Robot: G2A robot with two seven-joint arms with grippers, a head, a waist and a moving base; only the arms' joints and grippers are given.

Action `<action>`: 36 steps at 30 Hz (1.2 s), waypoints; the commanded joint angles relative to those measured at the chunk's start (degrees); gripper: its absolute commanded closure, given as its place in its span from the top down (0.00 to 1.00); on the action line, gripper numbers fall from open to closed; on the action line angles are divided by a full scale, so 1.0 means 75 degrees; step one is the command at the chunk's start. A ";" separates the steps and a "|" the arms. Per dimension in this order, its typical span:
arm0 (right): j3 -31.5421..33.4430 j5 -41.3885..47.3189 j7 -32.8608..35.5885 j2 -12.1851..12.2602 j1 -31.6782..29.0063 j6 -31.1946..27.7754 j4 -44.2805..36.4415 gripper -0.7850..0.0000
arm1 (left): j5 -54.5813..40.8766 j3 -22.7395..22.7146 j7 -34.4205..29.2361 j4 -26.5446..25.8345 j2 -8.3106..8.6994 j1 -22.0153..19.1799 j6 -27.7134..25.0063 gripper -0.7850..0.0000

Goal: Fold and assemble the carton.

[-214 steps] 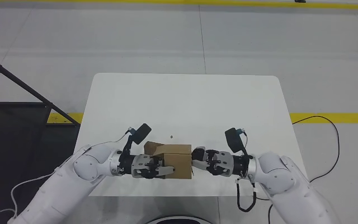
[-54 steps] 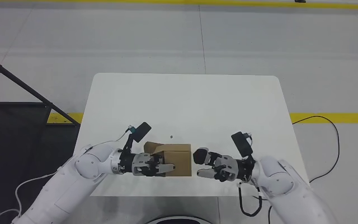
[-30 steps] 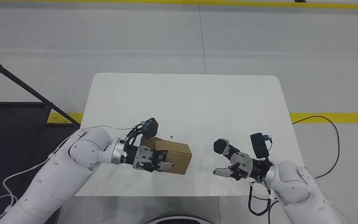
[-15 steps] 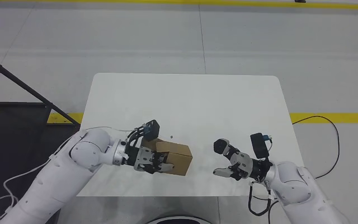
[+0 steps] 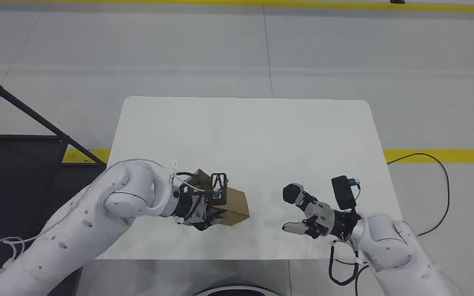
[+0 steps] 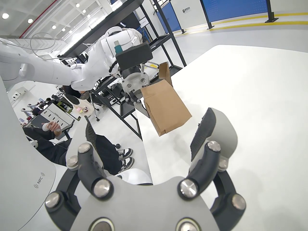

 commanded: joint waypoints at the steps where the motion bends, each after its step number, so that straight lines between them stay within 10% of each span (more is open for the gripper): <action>1: 0.0000 0.0000 0.0000 0.0000 0.0000 0.0000 0.0000 1.00 | 0.0708 0.0246 -0.0012 -0.0029 0.0088 -0.0280 0.0017 0.00; 20: 0.0000 0.0000 0.0000 0.0000 0.0000 0.0000 0.0000 1.00 | 0.1991 0.0901 0.0153 -0.0382 0.0072 -0.0555 -0.0148 0.00; 36: 0.0000 0.0000 0.0000 0.0000 0.0000 0.0000 0.0000 1.00 | 0.2723 0.4179 0.0450 0.0538 0.0127 -0.3623 -0.0447 0.00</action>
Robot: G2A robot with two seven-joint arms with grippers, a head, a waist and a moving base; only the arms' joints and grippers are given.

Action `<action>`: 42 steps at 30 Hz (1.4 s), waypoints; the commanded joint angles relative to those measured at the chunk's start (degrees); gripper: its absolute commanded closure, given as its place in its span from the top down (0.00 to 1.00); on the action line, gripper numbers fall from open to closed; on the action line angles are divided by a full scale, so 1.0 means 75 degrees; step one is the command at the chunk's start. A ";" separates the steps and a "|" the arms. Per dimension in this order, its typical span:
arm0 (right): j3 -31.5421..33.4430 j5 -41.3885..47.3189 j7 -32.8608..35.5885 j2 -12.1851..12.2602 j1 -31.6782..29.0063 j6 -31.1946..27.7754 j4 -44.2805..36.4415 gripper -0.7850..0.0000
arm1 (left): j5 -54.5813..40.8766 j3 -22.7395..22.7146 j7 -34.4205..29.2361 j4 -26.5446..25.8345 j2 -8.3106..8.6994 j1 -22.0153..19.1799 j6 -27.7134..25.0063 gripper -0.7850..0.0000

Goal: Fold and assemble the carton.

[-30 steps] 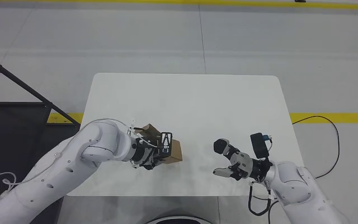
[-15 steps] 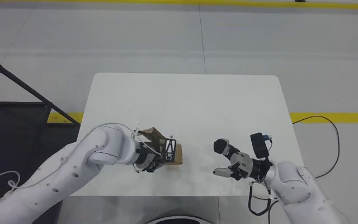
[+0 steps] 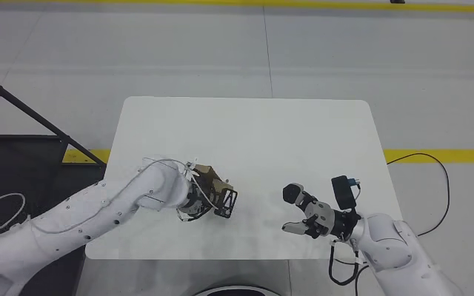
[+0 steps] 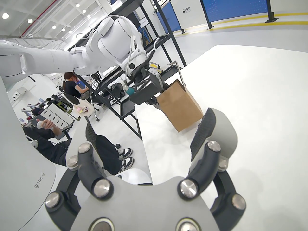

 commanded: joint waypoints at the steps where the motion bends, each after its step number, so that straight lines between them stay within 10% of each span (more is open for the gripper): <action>1: 0.0000 0.0000 0.0000 0.0000 0.0000 0.0000 0.0000 1.00 | -0.0354 0.0535 -0.0059 0.0227 -0.0086 -0.0497 0.0061 0.00; 6: 0.0000 0.0000 0.0000 0.0000 0.0000 0.0000 0.0000 1.00 | -0.0986 0.1368 -0.0292 0.0653 -0.0417 -0.1447 0.0293 0.00; 19: 0.0000 0.0000 0.0000 0.0000 0.0000 0.0000 0.0000 1.00 | -0.0121 0.1368 -0.0487 0.1486 -0.1343 -0.1164 0.0485 0.00; 24: 0.0000 0.0000 0.0000 0.0000 0.0000 0.0000 0.0000 1.00 | -0.0069 0.1368 -0.0453 0.1715 -0.1579 -0.1203 0.0451 0.49; 37: 0.0000 0.0000 0.0000 0.0000 0.0000 0.0000 0.0000 1.00 | -0.0436 0.1368 -0.0539 0.1781 -0.1755 -0.1439 0.0538 0.64; 42: 0.0000 0.0000 0.0000 0.0000 0.0000 0.0000 0.0000 1.00 | -0.0974 0.1368 -0.0587 0.1645 -0.1679 -0.1664 0.0587 0.93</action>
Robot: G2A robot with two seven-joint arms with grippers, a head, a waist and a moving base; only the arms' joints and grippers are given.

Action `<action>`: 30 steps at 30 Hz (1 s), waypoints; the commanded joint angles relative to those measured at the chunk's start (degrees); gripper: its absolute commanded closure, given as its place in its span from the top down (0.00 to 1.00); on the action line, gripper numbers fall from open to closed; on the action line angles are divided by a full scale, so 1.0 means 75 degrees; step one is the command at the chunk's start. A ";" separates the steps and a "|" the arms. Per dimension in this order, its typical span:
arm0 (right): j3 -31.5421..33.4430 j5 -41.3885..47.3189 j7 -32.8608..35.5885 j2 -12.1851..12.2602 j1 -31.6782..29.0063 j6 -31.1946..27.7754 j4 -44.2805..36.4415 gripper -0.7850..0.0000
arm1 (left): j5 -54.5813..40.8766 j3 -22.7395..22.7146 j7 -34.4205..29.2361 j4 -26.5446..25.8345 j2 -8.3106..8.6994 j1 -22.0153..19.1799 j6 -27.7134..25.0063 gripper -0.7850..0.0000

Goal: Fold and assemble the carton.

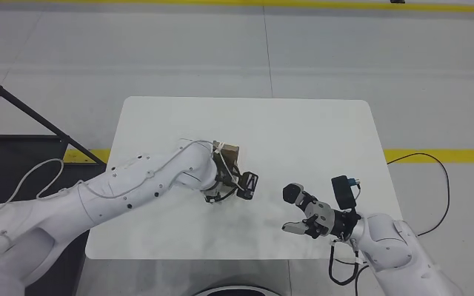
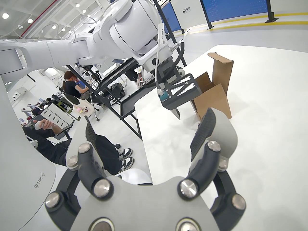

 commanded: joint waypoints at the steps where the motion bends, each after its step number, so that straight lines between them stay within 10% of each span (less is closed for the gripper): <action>1: 0.0000 0.0000 0.0000 0.0000 0.0000 0.0000 0.0000 1.00 | -0.0278 0.0000 -0.0008 -0.0082 0.0068 -0.0130 0.0009 1.00; 15: 0.0546 -0.2168 -0.0522 0.0001 -0.0030 0.0650 -0.0520 1.00 | -0.2208 -0.0350 0.0295 -0.0438 0.1383 -0.0941 -0.0175 1.00; 30: -0.0990 -0.5938 -0.2584 -0.0371 0.0978 0.0442 0.0376 1.00 | 0.0138 -0.2884 0.5397 -0.1790 0.3805 0.2553 0.1948 1.00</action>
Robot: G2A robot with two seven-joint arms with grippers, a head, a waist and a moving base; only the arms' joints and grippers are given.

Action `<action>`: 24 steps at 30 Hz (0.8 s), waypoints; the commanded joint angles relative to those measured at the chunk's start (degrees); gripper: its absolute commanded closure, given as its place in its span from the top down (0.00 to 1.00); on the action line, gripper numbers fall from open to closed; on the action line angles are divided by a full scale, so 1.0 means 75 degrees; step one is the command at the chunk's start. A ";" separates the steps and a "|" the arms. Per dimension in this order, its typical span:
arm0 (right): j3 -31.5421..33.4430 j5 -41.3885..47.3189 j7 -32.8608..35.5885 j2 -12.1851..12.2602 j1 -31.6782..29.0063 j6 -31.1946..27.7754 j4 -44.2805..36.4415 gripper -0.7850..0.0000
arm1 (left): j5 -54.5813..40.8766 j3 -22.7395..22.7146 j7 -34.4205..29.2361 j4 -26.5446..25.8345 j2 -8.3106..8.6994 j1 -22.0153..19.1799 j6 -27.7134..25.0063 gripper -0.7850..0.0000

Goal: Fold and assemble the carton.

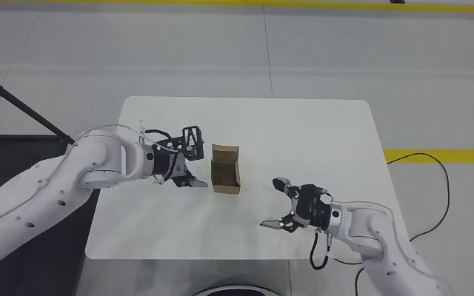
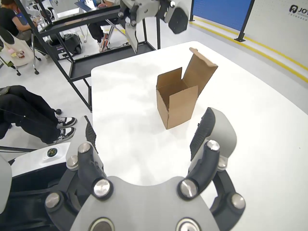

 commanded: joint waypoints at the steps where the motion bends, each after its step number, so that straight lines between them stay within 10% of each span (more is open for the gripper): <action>1: -0.0021 0.0004 0.0036 -0.0005 0.0027 0.0043 0.0033 1.00 | 0.0274 -0.0182 0.0826 -0.0103 0.0256 0.0720 0.0687 1.00; 24: -0.0021 0.0004 0.0036 -0.0005 0.0027 0.0043 0.0033 1.00 | 0.0269 -0.0266 0.1309 -0.0065 0.0398 0.1176 0.1222 1.00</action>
